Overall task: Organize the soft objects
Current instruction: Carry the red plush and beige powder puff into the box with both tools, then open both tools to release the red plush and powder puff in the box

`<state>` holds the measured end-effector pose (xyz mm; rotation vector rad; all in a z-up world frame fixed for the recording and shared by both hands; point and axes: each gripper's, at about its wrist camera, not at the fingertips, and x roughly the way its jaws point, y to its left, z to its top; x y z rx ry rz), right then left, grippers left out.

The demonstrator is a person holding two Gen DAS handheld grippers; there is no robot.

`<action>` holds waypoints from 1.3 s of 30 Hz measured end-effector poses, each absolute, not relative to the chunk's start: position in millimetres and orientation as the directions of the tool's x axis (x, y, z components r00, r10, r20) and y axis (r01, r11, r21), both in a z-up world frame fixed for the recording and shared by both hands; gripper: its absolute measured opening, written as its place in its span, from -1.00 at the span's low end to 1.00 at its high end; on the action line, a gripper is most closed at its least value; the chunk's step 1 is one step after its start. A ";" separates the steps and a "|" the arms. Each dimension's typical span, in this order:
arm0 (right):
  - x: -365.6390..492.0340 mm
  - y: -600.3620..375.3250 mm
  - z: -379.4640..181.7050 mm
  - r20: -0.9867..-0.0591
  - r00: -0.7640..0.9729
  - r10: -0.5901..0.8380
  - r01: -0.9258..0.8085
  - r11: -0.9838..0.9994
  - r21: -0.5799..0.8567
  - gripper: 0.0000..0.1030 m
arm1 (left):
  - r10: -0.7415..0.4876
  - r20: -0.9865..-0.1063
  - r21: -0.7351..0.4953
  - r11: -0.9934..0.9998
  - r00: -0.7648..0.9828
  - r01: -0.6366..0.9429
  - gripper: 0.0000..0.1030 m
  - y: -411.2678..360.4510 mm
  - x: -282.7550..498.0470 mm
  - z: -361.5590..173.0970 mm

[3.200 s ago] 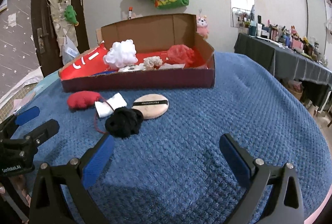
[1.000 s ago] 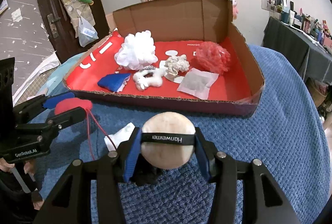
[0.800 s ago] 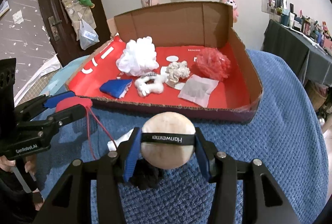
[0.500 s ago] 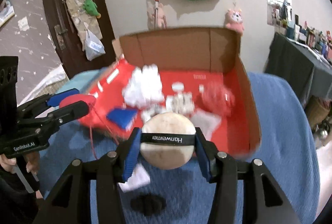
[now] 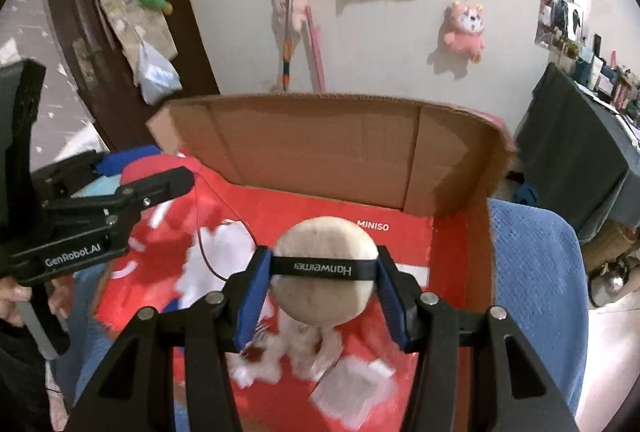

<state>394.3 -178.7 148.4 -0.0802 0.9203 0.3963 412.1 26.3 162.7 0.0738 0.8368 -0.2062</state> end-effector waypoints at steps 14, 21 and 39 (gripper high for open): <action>463.4 -169.1 93.5 -0.903 0.396 0.170 -0.290 0.956 0.053 0.05 | -0.009 -0.786 0.087 0.988 0.618 0.126 0.21 9.6 466.5 115.5; 473.8 -166.7 77.0 -0.931 0.350 0.100 -0.269 0.963 0.003 0.05 | 0.036 -0.829 0.100 0.991 0.557 0.085 0.21 10.1 480.1 95.4; 484.5 -170.2 66.4 -0.951 0.305 0.049 -0.267 0.963 -0.036 0.06 | 0.035 -0.870 0.088 0.993 0.492 0.083 0.25 8.2 484.3 71.3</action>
